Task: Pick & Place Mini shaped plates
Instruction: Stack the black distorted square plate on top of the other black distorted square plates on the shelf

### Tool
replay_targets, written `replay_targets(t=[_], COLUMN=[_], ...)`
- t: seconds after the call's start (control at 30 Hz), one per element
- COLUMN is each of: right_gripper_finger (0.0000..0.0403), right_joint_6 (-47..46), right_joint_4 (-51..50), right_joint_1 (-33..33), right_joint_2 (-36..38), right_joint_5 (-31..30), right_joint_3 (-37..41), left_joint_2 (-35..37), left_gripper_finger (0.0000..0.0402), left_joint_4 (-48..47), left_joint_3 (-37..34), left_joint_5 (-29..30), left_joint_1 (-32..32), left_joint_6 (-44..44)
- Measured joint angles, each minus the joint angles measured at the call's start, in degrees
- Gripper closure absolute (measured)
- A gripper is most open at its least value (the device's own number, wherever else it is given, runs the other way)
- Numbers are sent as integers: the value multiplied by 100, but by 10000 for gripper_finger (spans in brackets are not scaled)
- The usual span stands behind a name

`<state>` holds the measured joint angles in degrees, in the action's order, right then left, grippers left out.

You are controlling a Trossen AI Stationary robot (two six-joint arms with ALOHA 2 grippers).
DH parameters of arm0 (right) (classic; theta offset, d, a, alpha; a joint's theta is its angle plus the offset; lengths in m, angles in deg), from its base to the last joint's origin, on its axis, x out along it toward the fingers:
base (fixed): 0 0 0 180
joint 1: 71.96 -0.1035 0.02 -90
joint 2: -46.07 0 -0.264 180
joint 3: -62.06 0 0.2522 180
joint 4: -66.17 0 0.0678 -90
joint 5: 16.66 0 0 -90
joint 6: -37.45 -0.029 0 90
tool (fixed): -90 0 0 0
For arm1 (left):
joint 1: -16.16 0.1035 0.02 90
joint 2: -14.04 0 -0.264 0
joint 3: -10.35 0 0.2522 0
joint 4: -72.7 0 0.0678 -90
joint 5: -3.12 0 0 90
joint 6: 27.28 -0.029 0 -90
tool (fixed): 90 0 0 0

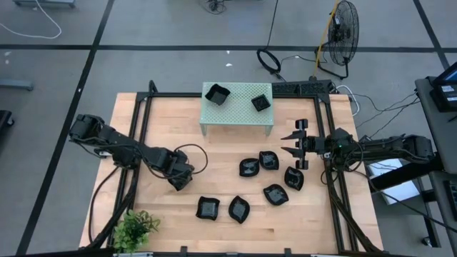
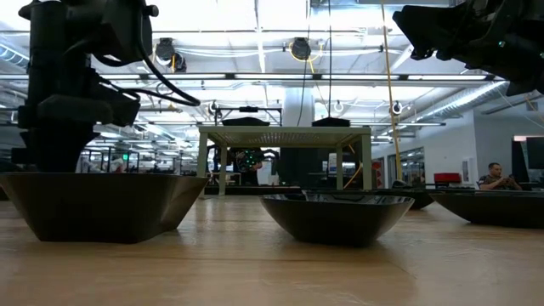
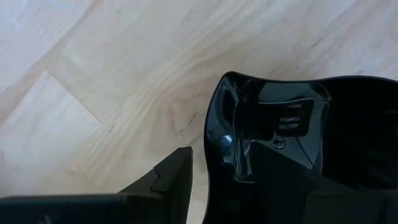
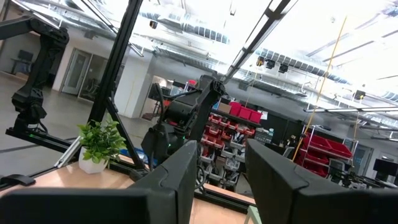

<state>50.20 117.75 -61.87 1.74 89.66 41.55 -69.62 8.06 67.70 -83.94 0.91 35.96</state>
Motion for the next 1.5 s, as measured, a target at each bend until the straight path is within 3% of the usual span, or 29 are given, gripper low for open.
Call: replay_targets(t=[1.03,1.17,1.37,1.5], right_gripper_finger=[277,277,277,277], right_joint_6=[3,2,4,4], right_joint_4=[0,0,0,0], right_joint_1=[0,0,0,0], right_joint_2=[2,1,2,1], right_joint_5=[0,0,0,0], right_joint_3=[0,0,0,0], left_joint_2=[0,0,2,107], left_gripper_finger=[245,281,380,390], left_joint_4=[17,15,21,2], left_joint_3=[0,0,12,35], left_joint_5=[-9,9,7,5], left_joint_1=[0,0,93,236], left_joint_6=[2,-79,-156,-224])
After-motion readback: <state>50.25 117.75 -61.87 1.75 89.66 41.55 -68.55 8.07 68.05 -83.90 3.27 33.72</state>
